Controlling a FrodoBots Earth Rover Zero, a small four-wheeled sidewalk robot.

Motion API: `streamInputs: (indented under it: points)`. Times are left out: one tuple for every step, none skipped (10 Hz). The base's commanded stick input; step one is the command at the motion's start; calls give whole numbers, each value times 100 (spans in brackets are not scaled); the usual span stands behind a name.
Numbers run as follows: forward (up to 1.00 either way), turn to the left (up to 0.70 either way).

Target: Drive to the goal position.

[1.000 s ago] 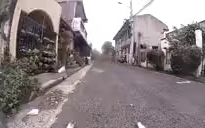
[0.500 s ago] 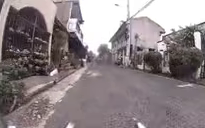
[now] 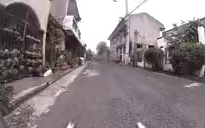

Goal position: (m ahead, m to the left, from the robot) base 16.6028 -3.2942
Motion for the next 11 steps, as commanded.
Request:
streamInputs:
  points:
    - [70,0]
    - [70,0]
    - [70,-12]
    - [70,-14]
    - [70,-14]
    - [70,-14]
    - [70,-14]
    - [70,-10]
    - [70,-4]
    - [70,0]
    - [70,0]
